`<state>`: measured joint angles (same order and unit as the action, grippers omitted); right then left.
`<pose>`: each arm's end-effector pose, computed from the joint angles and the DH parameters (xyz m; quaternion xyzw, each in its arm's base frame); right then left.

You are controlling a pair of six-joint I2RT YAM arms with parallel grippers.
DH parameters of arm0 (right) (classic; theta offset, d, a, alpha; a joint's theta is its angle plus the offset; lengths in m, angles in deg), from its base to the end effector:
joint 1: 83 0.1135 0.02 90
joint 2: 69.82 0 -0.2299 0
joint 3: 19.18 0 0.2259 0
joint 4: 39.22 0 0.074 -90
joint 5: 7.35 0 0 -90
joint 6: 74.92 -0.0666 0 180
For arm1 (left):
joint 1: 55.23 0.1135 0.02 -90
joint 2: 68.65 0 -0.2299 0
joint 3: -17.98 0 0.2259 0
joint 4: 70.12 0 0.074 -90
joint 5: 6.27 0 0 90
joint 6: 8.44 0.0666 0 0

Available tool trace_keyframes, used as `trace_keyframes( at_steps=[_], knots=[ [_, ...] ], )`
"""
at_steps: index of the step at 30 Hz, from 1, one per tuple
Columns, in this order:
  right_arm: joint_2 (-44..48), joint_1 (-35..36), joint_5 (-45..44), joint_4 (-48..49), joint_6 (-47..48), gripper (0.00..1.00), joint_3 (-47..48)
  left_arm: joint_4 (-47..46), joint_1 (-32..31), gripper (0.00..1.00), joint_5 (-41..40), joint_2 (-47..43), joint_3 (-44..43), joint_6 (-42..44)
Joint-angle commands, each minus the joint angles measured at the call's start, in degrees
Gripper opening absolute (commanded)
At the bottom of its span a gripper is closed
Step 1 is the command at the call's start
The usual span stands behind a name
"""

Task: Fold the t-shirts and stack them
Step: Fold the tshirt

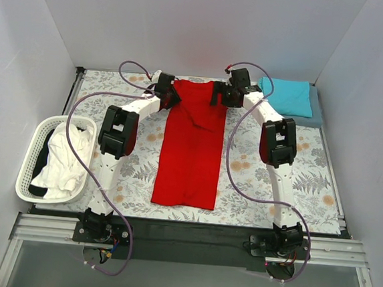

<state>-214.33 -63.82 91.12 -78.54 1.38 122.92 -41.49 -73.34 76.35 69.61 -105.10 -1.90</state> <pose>0.5042 0.1858 0.1444 -0.0737 0.9076 0.1800 0.3720 0.4880 -0.1506 0.1105 -0.5168 0.7591 -0.2659 0.2934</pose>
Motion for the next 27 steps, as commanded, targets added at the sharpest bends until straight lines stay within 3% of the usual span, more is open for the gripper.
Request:
trace_keyframes(
  at_steps=[1, 3, 6, 10, 12, 17, 20, 21, 23, 27],
  knots=[
    [7.92, -1.95, -5.39, 0.10, 0.86, 0.97, -1.80, 7.95, 1.23, 0.32, -7.57, -0.62, 2.30, -1.18],
    [10.02, -2.22, -5.83, -0.16, 0.69, 0.98, -2.50, 7.95, 1.23, 0.36, -5.99, -0.18, 1.60, -0.92],
    [13.36, -2.57, -5.22, -0.42, 0.25, 0.98, -5.12, 6.20, 1.23, 0.57, -1.51, -0.62, 0.28, 1.80],
    [19.34, -2.48, -5.39, -0.86, -1.77, 0.98, -13.73, 3.29, 1.85, 0.68, 1.75, -4.83, 0.89, 4.18],
    [24.15, -2.13, -4.25, -0.95, -3.00, 0.97, -18.74, 3.64, 2.37, 0.70, 1.06, -7.28, 1.85, 4.45],
    [37.43, 2.26, -5.31, -0.08, -5.90, 0.90, -42.98, 10.83, 2.99, 0.69, -3.86, -19.23, 9.57, 1.03],
    [47.80, 7.17, -6.09, 0.71, -7.57, 0.85, -57.27, 16.11, 2.99, 0.65, -4.76, -27.84, 18.53, -2.93],
    [53.05, 8.58, -6.27, 0.89, -8.36, 0.84, -60.48, 16.56, 2.99, 0.64, -4.06, -30.74, 25.34, -4.68],
    [58.52, 12.71, -5.75, 1.07, -10.55, 0.82, -70.21, 18.31, 2.82, 0.57, -1.77, -38.62, 31.88, -6.53],
    [73.71, 20.09, -5.39, 1.42, -19.24, 0.79, -83.23, 25.60, 1.76, 0.53, -4.75, -50.32, 44.46, -9.87]
  ],
)
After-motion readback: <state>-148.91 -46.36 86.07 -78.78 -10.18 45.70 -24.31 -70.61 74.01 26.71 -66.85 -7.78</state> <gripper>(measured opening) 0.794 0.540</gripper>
